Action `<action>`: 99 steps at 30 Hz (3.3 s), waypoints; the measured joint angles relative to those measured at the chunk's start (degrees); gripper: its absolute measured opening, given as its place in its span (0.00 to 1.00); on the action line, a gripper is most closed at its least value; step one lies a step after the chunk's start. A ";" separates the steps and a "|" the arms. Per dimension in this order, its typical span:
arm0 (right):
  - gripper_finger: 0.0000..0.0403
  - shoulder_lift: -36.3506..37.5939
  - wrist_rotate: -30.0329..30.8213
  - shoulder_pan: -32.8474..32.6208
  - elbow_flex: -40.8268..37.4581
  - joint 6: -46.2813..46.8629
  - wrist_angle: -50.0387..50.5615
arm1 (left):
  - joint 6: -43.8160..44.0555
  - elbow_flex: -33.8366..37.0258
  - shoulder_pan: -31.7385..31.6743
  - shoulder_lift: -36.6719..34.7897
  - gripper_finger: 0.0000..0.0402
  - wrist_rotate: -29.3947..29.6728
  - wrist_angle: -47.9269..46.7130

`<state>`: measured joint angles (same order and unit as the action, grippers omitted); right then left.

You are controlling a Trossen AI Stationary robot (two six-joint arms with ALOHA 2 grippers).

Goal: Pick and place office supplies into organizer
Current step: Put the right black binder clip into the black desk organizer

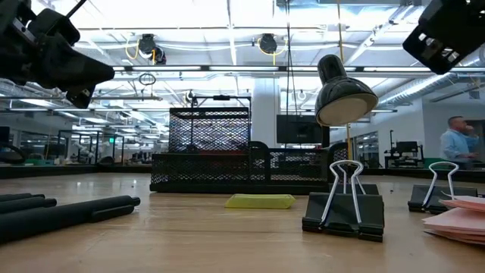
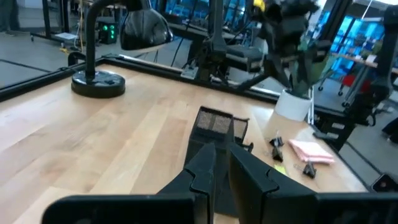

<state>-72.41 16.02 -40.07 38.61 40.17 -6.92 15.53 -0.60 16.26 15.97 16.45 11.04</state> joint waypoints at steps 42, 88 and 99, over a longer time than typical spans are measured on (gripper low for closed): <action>0.42 -15.49 -2.61 4.11 1.31 20.01 2.26 | 1.10 0.00 0.00 0.15 0.11 0.08 2.46; 0.41 -20.32 -1.02 4.02 1.29 17.65 -1.37 | 0.53 0.00 0.01 0.15 0.11 0.09 2.05; 0.38 -20.32 -2.71 4.00 1.29 17.54 -0.87 | 0.53 0.00 -0.01 0.15 0.11 0.09 2.06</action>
<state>-92.73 13.31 -36.07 39.90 57.71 -7.79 16.06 -0.60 16.25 16.12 16.53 13.10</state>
